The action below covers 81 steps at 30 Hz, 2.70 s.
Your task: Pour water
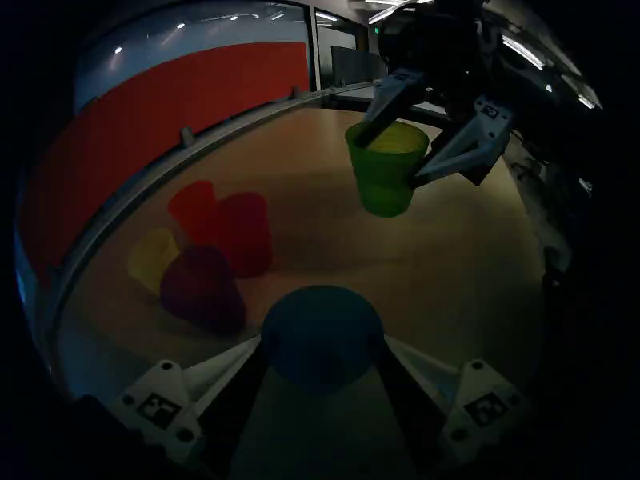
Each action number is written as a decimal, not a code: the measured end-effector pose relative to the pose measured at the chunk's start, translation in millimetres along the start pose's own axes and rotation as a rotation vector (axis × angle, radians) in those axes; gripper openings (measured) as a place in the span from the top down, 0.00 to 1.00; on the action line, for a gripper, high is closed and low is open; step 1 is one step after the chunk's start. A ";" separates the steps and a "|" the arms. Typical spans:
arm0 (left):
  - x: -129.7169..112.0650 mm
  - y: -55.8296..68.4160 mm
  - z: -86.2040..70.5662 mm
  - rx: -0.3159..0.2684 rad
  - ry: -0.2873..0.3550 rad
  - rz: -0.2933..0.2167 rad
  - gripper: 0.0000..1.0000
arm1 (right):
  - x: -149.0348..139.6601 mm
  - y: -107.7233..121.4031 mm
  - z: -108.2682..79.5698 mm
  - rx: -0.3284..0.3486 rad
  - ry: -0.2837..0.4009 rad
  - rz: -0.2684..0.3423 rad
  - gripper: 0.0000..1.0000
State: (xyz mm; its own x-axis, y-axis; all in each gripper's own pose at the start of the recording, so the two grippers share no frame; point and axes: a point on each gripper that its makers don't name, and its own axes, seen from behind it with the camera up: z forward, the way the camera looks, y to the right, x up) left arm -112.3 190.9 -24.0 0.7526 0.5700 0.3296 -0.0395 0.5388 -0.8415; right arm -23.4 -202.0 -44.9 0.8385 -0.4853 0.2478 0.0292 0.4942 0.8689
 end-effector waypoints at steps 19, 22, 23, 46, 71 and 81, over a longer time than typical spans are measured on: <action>-19.6 -1.2 -1.5 -0.007 -0.031 -0.025 0.14 | -8.4 -1.8 10.7 -0.007 -0.010 0.014 0.10; -24.7 -0.6 -3.9 -0.004 -0.043 -0.021 0.14 | -12.2 -2.6 13.5 -0.007 -0.011 0.021 0.10; -26.6 -0.1 -4.9 -0.004 -0.047 -0.020 0.14 | -13.7 -2.8 14.9 -0.007 -0.011 0.025 0.10; -50.3 6.8 -29.0 0.030 -0.047 -0.066 0.14 | -49.6 -9.6 37.6 0.003 -0.063 0.056 0.10; -46.9 9.5 -33.3 0.042 -0.037 -0.068 0.14 | -63.3 -12.2 35.0 -0.011 -0.081 0.064 0.06; -48.6 3.2 -43.3 0.074 -0.026 -0.108 0.14 | -68.4 -8.7 22.4 -0.044 -0.084 0.078 0.00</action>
State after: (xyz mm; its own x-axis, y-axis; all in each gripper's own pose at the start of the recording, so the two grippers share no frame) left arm -120.5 138.0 -61.2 0.7378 0.5217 0.4283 -0.0088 0.6418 -0.7668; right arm -93.2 -189.3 -59.8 0.7910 -0.5015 0.3505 -0.0089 0.5633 0.8262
